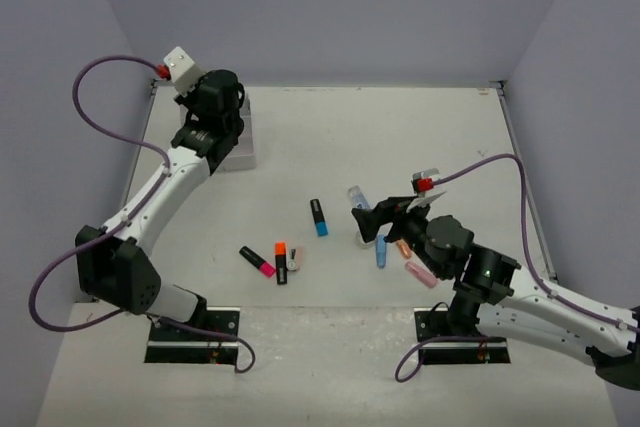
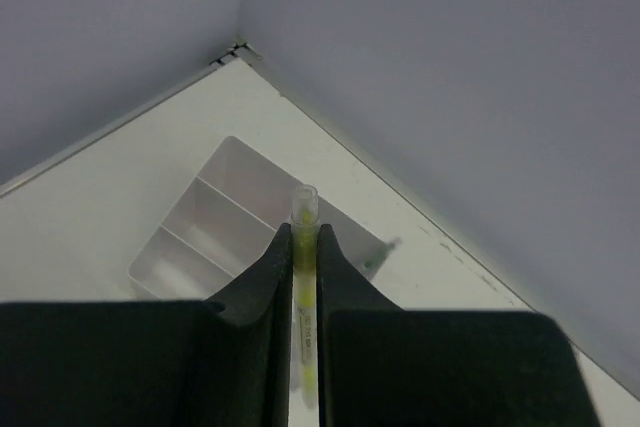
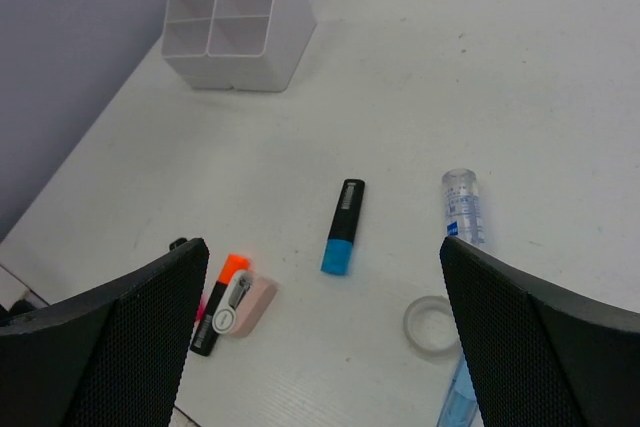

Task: Sort the stationery into containers
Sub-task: Place the pen in the storage box.

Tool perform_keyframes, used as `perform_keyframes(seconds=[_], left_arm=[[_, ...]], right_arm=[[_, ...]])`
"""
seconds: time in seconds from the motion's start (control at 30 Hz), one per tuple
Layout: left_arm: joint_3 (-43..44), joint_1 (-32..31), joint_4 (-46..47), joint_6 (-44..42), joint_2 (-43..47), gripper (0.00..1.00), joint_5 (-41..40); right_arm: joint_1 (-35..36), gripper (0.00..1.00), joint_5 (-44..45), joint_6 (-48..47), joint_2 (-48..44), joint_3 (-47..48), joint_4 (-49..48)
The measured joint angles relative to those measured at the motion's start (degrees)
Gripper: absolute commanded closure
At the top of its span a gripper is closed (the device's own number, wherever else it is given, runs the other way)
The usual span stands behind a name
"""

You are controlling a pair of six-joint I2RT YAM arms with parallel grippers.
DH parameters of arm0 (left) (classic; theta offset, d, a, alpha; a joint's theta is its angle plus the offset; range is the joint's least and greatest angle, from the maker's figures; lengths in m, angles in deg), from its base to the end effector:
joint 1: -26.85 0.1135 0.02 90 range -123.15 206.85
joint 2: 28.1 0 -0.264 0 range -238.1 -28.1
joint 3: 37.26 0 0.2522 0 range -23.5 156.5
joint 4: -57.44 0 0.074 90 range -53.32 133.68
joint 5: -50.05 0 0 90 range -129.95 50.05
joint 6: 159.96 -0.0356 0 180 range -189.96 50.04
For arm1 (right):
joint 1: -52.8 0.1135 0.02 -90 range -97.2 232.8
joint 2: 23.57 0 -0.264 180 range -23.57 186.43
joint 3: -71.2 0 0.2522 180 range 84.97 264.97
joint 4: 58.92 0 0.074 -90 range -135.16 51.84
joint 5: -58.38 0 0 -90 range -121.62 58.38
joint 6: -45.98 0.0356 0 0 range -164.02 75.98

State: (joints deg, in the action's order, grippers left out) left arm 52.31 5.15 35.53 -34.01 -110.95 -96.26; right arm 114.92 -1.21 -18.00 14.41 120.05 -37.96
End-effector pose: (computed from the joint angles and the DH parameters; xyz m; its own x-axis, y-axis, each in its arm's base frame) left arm 0.3158 -0.0938 0.3804 0.1205 -0.3984 -0.9092 -0.5809 0.7144 -0.3901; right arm 0.0920 0.1354 0.3052 -0.3058 0.2310 -0.9236 -0.4397 0.8262 0.3522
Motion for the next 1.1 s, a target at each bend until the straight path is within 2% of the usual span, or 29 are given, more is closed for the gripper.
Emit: perform_keyframes(seconds=[0.13,0.33,0.67,0.77,0.83,0.93,1.1], left_arm=[[-3.39,3.28,12.89,-1.84,-5.76,1.00,1.02],[-0.79,5.51,26.91,-5.76,-14.81,1.00,3.54],[-1.76,7.55,36.30,-7.00,-21.73,1.00,5.59],[-2.82,8.02,37.61,-6.38,-22.30,0.84,6.27],[-3.83,8.28,37.94,-5.69,-22.68,0.60,6.45],[-4.70,8.55,37.85,-4.82,-23.56,0.42,6.84],[-4.69,8.59,36.94,-3.80,-23.69,0.31,8.82]], right_arm=[[0.00,0.01,-1.29,1.25,-0.48,-0.25,0.12],[0.00,0.01,-4.92,2.82,-1.64,-3.17,0.74],[0.00,0.01,-7.45,2.93,-6.28,-3.60,1.84],[0.00,0.01,-7.48,2.61,-6.70,-3.56,1.84],[0.00,0.01,-7.43,2.40,-5.91,-3.47,1.84],[0.00,0.01,-7.41,2.13,-3.25,-3.15,1.88],[-1.45,0.05,-8.36,2.06,1.77,-2.57,2.18]])
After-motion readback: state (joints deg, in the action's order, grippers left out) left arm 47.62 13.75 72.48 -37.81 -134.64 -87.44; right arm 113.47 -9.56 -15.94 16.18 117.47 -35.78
